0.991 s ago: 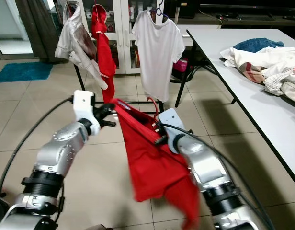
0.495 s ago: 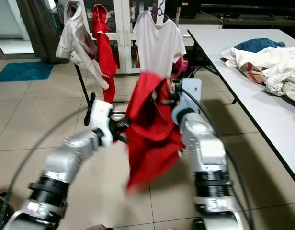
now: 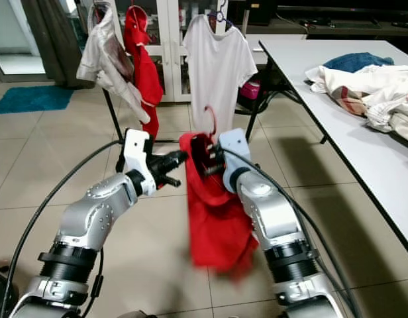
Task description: Hang hanger
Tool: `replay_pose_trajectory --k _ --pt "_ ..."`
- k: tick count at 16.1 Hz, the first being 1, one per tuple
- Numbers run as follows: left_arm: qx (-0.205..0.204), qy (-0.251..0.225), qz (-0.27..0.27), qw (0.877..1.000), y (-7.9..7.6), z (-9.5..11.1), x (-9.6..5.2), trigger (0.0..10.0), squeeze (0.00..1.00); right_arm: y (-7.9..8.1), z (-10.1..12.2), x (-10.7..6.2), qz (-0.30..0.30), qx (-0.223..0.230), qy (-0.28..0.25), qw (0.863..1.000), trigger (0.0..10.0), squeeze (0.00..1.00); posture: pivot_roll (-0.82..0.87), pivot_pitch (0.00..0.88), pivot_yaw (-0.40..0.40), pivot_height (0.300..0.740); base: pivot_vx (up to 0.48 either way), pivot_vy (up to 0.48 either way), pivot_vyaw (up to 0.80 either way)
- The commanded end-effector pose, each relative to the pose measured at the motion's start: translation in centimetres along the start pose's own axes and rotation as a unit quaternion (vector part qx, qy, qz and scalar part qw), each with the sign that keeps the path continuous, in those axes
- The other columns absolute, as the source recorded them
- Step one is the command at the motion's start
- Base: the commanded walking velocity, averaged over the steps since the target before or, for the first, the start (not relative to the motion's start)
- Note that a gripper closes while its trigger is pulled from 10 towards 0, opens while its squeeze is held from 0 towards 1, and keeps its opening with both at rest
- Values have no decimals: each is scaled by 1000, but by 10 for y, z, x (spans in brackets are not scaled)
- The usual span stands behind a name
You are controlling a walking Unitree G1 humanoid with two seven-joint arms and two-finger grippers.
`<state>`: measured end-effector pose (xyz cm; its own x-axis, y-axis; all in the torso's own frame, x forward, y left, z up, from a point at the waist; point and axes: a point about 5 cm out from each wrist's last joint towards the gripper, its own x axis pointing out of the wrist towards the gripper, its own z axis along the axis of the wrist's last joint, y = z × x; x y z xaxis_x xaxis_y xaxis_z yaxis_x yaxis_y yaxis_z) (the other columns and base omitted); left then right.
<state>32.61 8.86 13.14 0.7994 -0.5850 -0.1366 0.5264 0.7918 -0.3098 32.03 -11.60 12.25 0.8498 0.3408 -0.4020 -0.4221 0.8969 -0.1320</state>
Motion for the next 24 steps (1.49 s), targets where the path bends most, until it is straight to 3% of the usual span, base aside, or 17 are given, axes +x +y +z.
replay_pose_trajectory --k 1,2,3,4,5,8,10,11,14,16,19,20,21,23,24 --pt "42 -17 86 995 26 13 -5 0 0 0 -11 -4 28 -20 32 999 10000 0 -120 0 9 740 0 0 0" --pt "63 -10 145 987 45 15 -11 0 0 -5 -9 -9 40 -12 26 999 10000 0 -123 0 12 740 0 0 0" --pt "63 -10 145 987 45 15 -11 0 0 -5 -9 -9 40 -12 26 999 10000 0 -123 0 12 740 0 0 0" --pt "81 6 184 980 59 14 -18 0 0 -7 4 -14 78 13 -20 997 10000 0 -125 0 16 740 0 0 0" --pt "96 20 199 975 63 11 -21 0 0 -8 15 -17 88 48 -51 994 10000 0 -125 0 16 740 0 0 0" --pt "105 51 190 975 63 1 -21 0 0 -20 27 -13 28 107 -79 991 10000 0 -125 0 17 740 0 0 0" --pt "98 95 115 984 47 -15 -17 0 0 -28 31 -8 -30 161 -94 982 10000 0 -121 0 14 740 0 0 0" --pt "85 88 40 992 26 -19 -12 0 0 -25 32 -5 -38 170 -94 980 10000 0 -119 0 11 740 0 0 0" --pt "54 63 -86 993 -16 -14 -3 0 0 -17 25 2 -71 151 -65 984 10000 0 -117 0 8 740 0 0 0" --pt "40 44 -119 991 -30 -6 0 0 0 -13 20 5 -83 118 -53 988 10000 0 -119 0 8 740 0 0 0" --pt "6 4 -82 997 -17 10 -1 0 0 -11 21 5 -76 99 -64 990 10000 0 -123 0 10 740 0 0 0" --pt "-2 -30 -64 997 -13 21 -1 0 0 -10 21 5 -74 91 -63 991 10000 0 -123 0 9 740 0 0 0" --pt "17 -66 -5 998 -1 33 -2 0 0 -10 20 6 -72 85 -64 992 10000 0 -122 0 8 740 0 0 0" --pt "99 -65 92 989 24 40 -6 0 0 -7 19 6 -60 81 -61 993 10000 0 -122 0 7 740 0 0 0" --pt "101 -65 115 986 31 41 -8 0 0 -5 17 6 -49 73 -55 995 10000 0 -122 0 6 740 0 0 0"
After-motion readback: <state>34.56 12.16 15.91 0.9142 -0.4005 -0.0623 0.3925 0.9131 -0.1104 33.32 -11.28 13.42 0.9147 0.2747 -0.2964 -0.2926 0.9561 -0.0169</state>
